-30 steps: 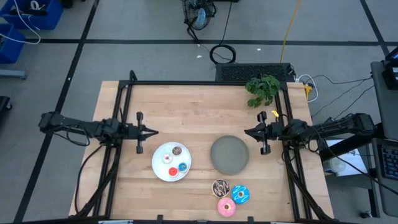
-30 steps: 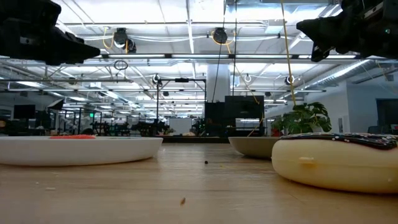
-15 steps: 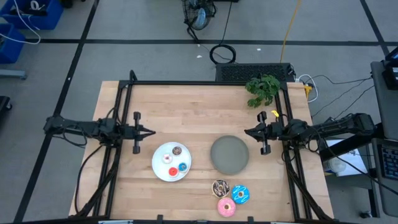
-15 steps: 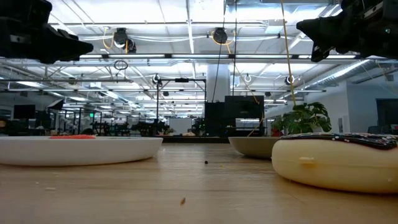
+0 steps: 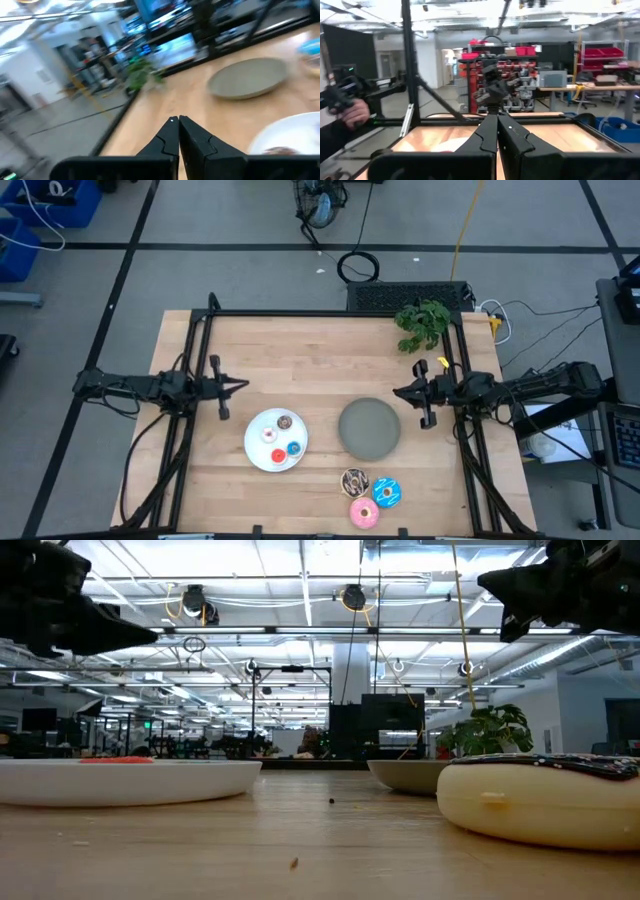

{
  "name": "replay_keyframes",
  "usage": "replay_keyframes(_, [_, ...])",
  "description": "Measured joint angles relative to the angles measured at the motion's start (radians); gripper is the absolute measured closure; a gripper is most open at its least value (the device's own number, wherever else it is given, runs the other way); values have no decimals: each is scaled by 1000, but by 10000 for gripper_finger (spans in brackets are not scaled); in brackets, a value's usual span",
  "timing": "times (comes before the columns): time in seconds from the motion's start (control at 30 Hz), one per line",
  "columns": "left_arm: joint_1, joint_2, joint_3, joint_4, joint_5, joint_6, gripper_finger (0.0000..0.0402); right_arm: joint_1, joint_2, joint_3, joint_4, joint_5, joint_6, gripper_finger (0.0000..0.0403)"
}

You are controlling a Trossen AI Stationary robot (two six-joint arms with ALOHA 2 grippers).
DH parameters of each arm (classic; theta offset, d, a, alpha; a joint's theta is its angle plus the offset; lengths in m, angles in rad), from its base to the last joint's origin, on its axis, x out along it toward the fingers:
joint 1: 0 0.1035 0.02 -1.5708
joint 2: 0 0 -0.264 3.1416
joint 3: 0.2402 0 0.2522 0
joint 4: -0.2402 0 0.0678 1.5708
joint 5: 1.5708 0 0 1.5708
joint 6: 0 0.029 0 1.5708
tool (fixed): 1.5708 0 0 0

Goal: Pick & Place donuts
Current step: Put the large blue donut on the gray plate

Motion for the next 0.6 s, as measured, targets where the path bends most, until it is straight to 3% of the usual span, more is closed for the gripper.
replay_keyframes(0.13, [0, 0, 0, -26, -113, -50, 398, 29, 37, 31, -9, 1, -17, 403])
replay_keyframes(0.23, [0, 1, 0, -46, -153, -51, 392, 92, 133, 114, -119, 68, -30, 403])
replay_keyframes(0.4, [0, 1, 0, -28, -157, -45, 368, 247, 339, 372, -329, 229, -84, 403])
replay_keyframes(0.6, [0, 1, 0, -2, -148, -39, 370, 429, 552, 757, -803, 423, -27, 403])
